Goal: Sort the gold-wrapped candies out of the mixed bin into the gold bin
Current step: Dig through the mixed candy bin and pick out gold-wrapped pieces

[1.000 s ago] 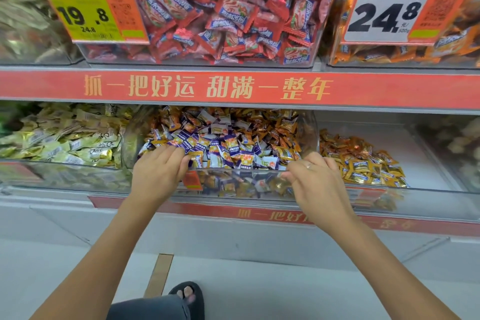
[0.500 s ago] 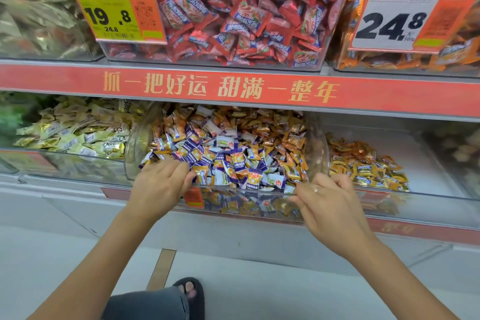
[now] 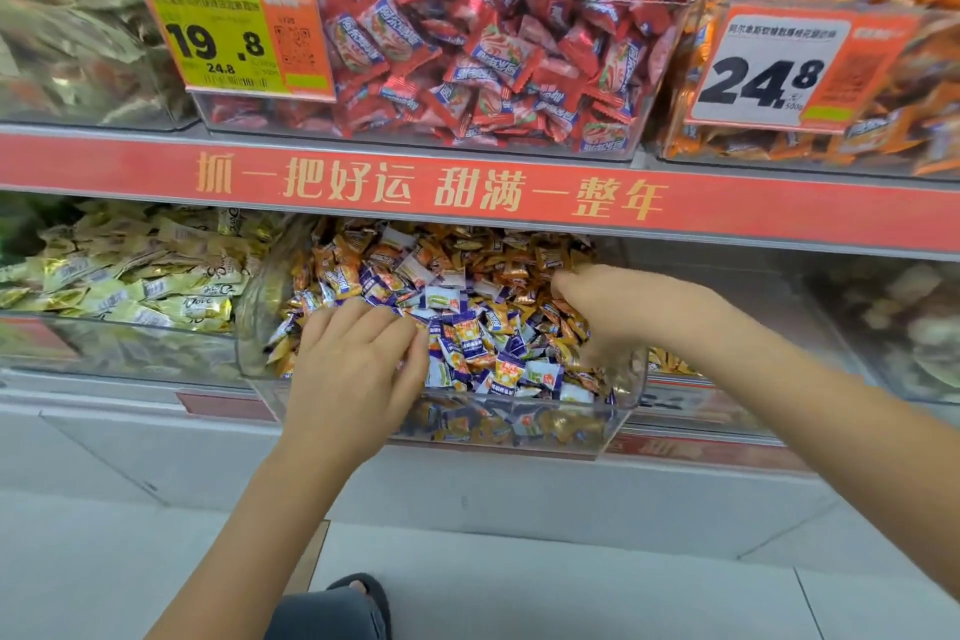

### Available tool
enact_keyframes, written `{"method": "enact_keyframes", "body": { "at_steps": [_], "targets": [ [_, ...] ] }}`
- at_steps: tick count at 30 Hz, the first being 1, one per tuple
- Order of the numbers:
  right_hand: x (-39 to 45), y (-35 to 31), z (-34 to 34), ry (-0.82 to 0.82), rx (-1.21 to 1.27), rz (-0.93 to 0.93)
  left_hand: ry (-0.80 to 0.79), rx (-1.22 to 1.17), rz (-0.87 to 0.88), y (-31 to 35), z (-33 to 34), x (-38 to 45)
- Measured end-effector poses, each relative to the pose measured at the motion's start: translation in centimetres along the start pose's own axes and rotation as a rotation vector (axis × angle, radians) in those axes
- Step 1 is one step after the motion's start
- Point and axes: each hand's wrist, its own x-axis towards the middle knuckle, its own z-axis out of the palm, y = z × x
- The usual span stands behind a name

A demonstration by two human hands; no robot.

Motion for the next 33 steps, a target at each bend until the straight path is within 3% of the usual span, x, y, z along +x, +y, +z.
{"method": "enact_keyframes", "body": {
  "at_steps": [3, 11, 18, 22, 24, 28, 33],
  "targets": [
    [1.7, -0.9, -0.4, -0.21, -0.083, 0.046, -0.068, -0.079, 0.002, 0.4, 0.9, 0.5],
    [3.4, -0.5, 1.1, -0.322, 0.231, 0.053, -0.146, -0.246, -0.126, 0.5, 2.7, 1.6],
    [3.7, -0.1, 1.2, -0.299, 0.357, 0.075, -0.138, -0.368, -0.127, 2.7, 3.2, 3.5],
    [3.6, 0.2, 0.7, -0.179, 0.427, 0.059, -0.182, -0.426, -0.136, 3.3, 3.7, 4.2],
    [3.3, 0.5, 0.4, -0.135, 0.59, 0.057, -0.252, -0.491, -0.168, 3.4, 4.0, 4.7],
    [2.2, 0.8, -0.1, -0.159, 1.191, 0.026, -0.392, -0.655, -0.259, 3.8, 4.1, 5.1],
    [0.8, 1.3, 0.1, -0.084, 1.492, -0.042, -0.459, -0.871, -0.411, 4.0, 4.3, 5.8]
  ]
}}
